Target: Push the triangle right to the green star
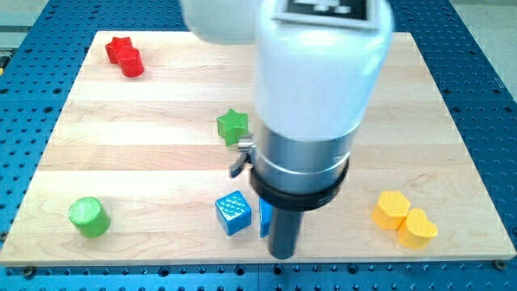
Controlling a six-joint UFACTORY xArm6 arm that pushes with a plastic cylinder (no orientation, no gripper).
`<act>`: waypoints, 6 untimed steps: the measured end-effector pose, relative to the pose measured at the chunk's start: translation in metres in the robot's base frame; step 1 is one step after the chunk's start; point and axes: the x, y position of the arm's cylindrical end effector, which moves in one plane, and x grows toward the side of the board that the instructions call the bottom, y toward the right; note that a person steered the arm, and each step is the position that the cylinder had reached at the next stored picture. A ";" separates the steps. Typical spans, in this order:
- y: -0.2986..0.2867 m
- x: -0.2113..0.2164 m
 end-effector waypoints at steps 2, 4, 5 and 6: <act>-0.016 -0.082; 0.018 -0.060; 0.011 -0.094; -0.008 -0.102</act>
